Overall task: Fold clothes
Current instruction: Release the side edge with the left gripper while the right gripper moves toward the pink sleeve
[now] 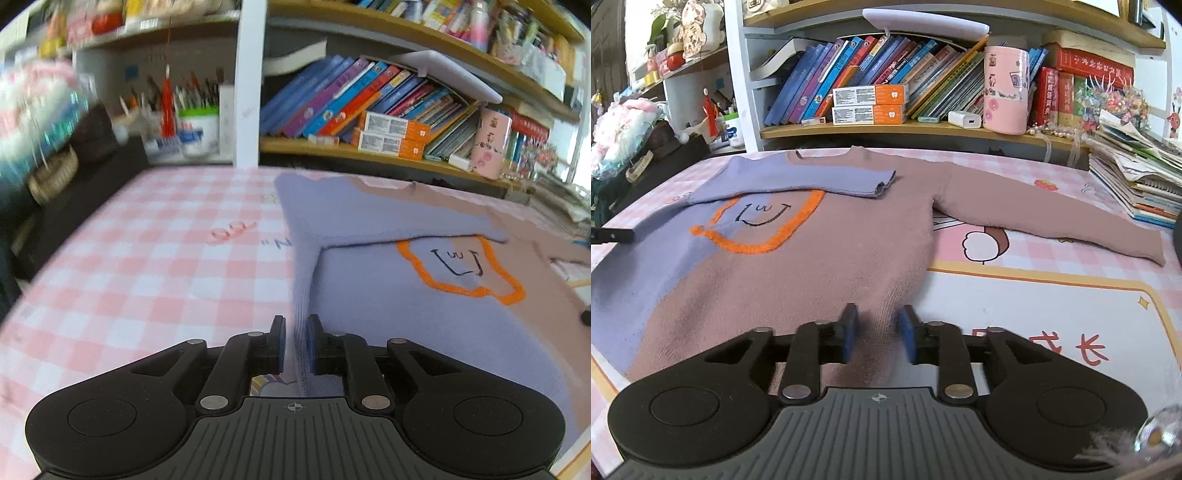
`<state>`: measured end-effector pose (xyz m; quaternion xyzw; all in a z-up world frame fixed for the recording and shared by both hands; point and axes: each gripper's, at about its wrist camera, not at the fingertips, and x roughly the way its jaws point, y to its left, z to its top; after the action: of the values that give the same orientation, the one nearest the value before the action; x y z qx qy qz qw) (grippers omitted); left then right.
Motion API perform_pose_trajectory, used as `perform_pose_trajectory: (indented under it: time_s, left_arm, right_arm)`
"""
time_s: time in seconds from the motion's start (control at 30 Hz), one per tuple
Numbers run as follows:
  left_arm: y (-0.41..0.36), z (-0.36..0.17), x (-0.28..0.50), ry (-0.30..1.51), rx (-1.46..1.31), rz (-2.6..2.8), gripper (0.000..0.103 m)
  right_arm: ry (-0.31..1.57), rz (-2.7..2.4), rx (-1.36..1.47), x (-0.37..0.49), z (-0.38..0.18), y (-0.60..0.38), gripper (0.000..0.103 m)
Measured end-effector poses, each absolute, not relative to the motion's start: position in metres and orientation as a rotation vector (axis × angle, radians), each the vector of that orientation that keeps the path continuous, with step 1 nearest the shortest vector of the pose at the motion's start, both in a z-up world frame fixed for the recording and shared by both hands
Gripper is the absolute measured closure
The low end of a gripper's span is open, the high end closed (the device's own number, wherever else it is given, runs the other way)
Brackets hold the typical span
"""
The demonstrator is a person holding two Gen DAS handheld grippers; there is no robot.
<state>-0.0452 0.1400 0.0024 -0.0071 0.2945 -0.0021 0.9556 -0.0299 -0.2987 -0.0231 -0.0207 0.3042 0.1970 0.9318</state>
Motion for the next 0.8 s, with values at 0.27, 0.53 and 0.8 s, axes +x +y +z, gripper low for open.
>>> perform_pose_trajectory:
  time_s: [0.27, 0.53, 0.8]
  left_arm:
    - [0.098, 0.027, -0.068, 0.454, 0.07, -0.123, 0.075]
    - [0.071, 0.004, -0.049, 0.503, 0.094, -0.18, 0.053]
    - [0.06, -0.009, -0.056, 0.491, 0.225, -0.17, 0.035]
  right_arm:
    - [0.579, 0.356, 0.02, -0.032, -0.018, -0.317, 0.046]
    - [0.58, 0.262, 0.035, -0.023, -0.013, -0.342, 0.032]
    - [0.59, 0.054, 0.036, 0.045, 0.01, -0.406, 0.031]
